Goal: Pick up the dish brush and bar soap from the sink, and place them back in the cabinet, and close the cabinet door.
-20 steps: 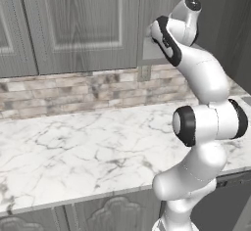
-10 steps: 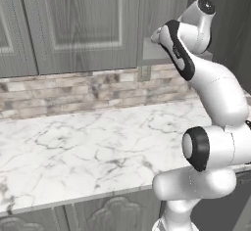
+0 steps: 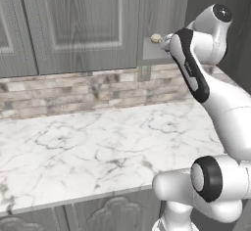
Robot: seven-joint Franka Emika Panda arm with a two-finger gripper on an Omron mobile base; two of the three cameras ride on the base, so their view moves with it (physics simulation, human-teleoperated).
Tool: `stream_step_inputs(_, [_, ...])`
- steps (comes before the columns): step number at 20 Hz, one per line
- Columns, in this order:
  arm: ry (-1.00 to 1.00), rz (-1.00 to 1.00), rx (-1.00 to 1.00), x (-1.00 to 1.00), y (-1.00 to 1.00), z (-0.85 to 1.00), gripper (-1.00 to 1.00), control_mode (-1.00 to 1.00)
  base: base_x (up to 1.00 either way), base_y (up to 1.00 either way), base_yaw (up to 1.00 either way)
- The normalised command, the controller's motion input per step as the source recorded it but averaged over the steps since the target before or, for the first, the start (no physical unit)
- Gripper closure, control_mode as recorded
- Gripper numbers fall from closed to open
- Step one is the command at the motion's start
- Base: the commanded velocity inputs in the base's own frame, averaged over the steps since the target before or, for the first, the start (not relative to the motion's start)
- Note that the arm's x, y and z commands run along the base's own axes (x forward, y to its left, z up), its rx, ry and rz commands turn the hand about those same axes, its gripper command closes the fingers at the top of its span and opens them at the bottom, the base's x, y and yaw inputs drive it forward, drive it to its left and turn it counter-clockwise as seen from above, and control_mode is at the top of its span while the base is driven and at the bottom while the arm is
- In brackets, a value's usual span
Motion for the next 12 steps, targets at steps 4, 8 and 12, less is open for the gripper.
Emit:
stream_step_inputs(4, [0.0, 0.0, 0.0, -0.48, 0.0, 0.0, -1.0, -1.0, 0.0, 0.0, 0.0])
stream_step_inputs(8, [0.0, 0.0, 0.0, -0.35, 0.0, 0.0, -1.0, -1.0, 0.0, 0.0, 0.0])
stream_step_inputs(12, [0.01, 0.0, 0.0, -0.28, 0.0, 0.0, -1.0, -1.0, 0.0, 0.0, 0.0])
